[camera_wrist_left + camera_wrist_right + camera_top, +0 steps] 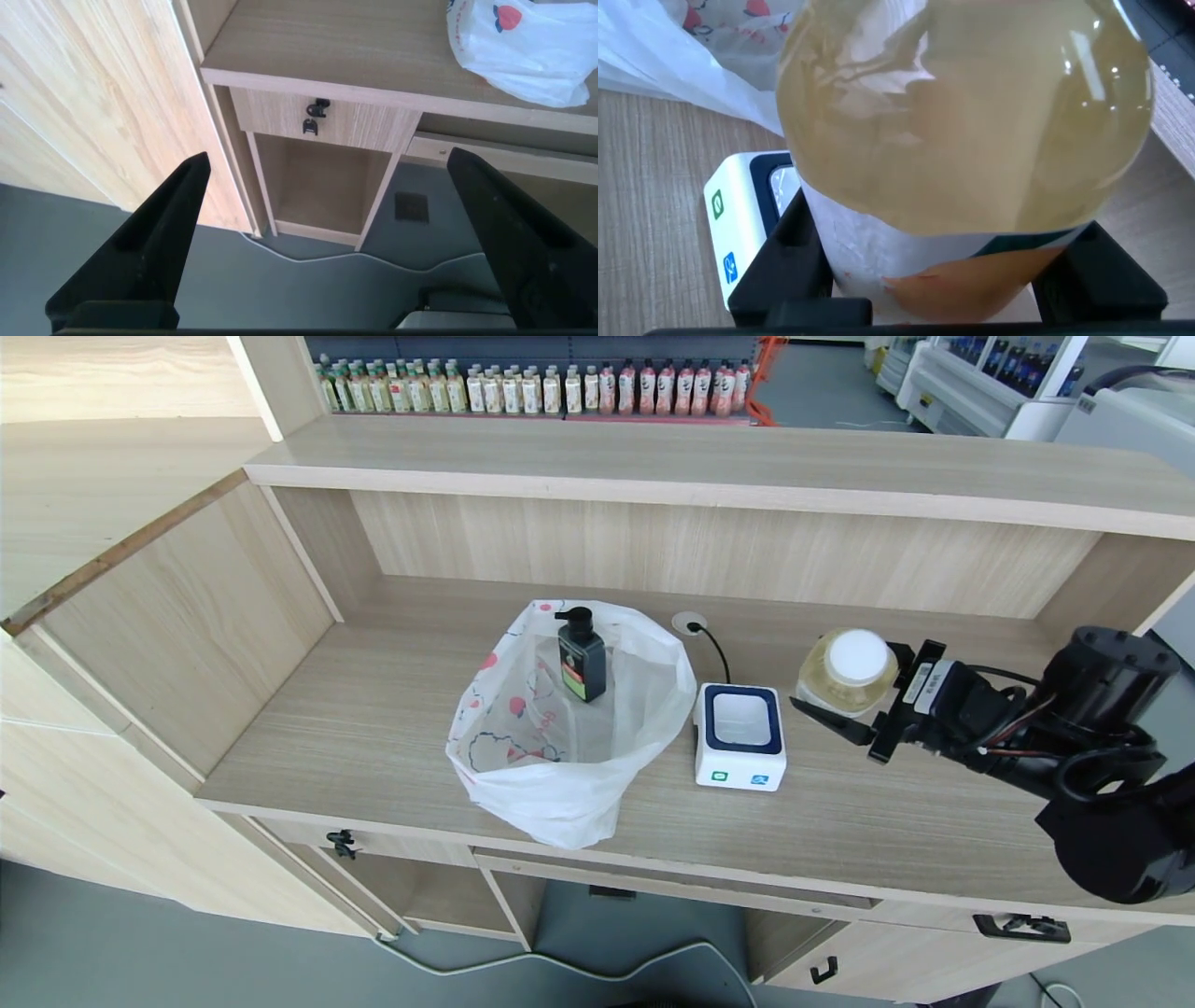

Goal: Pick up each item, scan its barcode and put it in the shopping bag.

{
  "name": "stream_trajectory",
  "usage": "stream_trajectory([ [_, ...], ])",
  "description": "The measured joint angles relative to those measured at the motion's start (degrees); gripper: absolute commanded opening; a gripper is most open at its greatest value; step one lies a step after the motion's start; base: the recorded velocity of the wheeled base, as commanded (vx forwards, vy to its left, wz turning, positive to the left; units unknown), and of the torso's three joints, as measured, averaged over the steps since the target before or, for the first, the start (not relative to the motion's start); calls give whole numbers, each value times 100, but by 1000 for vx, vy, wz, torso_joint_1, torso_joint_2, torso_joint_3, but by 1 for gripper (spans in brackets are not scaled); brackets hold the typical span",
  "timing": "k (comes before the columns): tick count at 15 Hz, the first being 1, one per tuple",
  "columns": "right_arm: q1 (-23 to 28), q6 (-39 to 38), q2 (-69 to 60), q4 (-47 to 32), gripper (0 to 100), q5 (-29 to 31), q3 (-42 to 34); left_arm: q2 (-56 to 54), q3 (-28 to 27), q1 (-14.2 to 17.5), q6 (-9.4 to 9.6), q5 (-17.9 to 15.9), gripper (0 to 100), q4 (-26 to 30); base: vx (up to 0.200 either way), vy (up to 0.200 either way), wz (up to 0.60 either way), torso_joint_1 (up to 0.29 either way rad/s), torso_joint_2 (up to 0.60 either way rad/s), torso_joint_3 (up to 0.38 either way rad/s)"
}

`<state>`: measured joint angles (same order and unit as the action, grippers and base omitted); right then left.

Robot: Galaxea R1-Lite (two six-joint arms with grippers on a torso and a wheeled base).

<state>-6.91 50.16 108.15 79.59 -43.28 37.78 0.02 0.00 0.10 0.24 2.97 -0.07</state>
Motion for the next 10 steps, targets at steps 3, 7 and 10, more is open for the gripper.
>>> stream_trajectory([
  [3,-68,-7,205,162,0,4,59,0,0,-5,-4,0,100,0,0,0,0,0,0,0],
  [7,-243,-9,394,169,0,20,268,0,0,0,-6,-2,100,0,0,0,0,0,0,0],
  [10,-289,-9,527,169,0,23,439,0,0,0,-6,0,100,0,0,0,0,0,0,0],
])
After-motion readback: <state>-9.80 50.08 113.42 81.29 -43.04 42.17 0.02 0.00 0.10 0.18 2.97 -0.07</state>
